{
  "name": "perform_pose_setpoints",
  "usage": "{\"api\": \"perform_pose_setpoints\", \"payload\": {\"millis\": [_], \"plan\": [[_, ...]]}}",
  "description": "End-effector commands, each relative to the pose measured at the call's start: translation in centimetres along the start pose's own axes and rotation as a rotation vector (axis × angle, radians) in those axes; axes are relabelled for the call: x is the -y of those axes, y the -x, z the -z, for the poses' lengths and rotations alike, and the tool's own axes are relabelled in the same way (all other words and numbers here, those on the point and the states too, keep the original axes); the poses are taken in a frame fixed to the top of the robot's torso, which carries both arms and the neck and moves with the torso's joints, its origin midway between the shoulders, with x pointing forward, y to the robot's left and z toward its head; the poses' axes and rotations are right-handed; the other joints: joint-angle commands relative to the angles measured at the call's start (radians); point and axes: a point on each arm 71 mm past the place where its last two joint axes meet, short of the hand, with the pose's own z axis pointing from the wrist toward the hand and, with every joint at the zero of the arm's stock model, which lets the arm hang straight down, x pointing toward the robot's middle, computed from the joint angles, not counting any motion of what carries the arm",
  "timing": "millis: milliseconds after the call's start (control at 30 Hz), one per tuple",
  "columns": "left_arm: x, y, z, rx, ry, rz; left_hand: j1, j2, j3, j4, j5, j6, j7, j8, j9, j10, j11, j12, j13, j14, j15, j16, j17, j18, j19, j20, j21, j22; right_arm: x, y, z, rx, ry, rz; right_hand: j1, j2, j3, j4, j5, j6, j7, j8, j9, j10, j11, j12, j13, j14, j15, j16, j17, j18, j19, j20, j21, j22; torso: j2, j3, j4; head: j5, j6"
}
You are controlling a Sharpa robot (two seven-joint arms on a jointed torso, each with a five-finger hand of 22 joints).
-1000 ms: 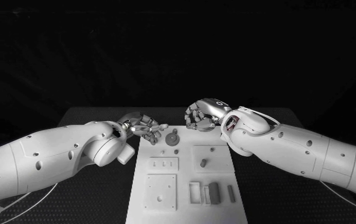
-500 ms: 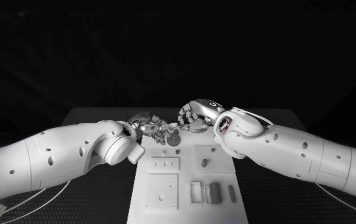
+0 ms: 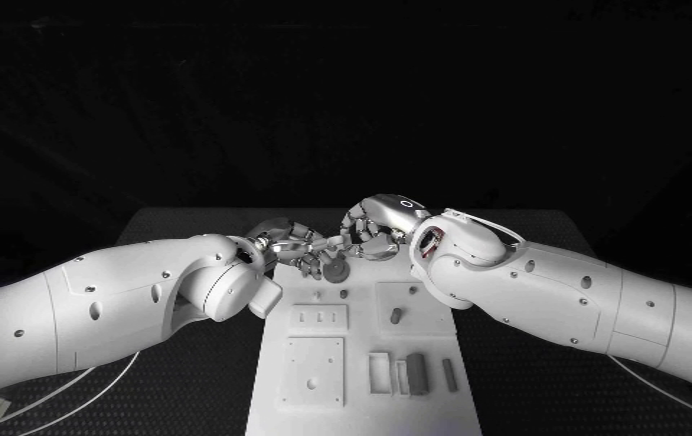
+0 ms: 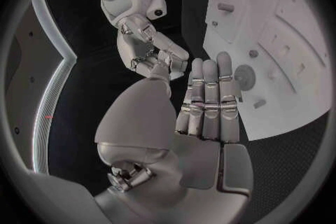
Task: Assemble the parts on the task board
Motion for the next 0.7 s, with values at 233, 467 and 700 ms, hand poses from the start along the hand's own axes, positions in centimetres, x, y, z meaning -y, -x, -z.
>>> {"api": "perform_pose_setpoints", "payload": {"millis": [233,467,700], "plan": [[0.29,-0.27,0.07,0.005,-0.023,0.024,0.016,0.004,-0.007,-0.001,-0.004,0.047,-0.001,0.028,0.01,0.001,-0.004,0.003,0.026,-0.007,-0.005,0.015,-0.008,0.0,-0.003,-0.002,0.002,0.01,-0.2,-0.35,-0.18,-0.022,0.003,0.022,-0.001,-0.002,0.002,0.007,0.001,0.029,0.031,-0.004,0.002,-0.007,0.003,0.008,0.002,0.001,-0.003,0.007,0.002,0.014,0.003,-0.001,0.007,0.018,0.0,-0.0005,0.0009,-0.005,-0.003],[0.29,-0.29,0.04,0.005,-0.021,0.023,0.015,0.006,-0.009,0.0,-0.004,0.057,-0.006,0.032,0.012,0.006,-0.007,0.004,0.035,-0.007,-0.006,0.019,-0.01,0.0,-0.002,-0.003,0.003,0.014,-0.28,-0.55,-0.29,-0.026,0.003,0.023,-0.001,-0.001,0.003,0.007,0.001,0.029,0.031,-0.005,0.002,-0.007,0.003,0.009,0.003,0.001,-0.003,0.007,0.002,0.014,0.003,-0.001,0.007,0.018,0.0,-0.0001,0.0012,-0.007,-0.004],[0.22,-0.32,-0.01,0.003,-0.009,0.022,0.013,0.006,-0.01,0.0,-0.004,0.056,-0.006,0.032,0.011,0.005,-0.007,0.003,0.037,-0.007,-0.006,0.02,-0.011,-0.001,-0.002,-0.003,0.002,0.015,-0.52,-0.6,-0.34,-0.026,0.009,0.021,-0.002,0.0,0.003,0.007,0.001,0.028,0.031,-0.005,0.002,-0.007,0.003,0.01,0.003,0.0,-0.003,0.007,0.002,0.014,0.002,-0.001,0.007,0.018,0.001,0.0005,0.0014,-0.008,-0.005]]}}
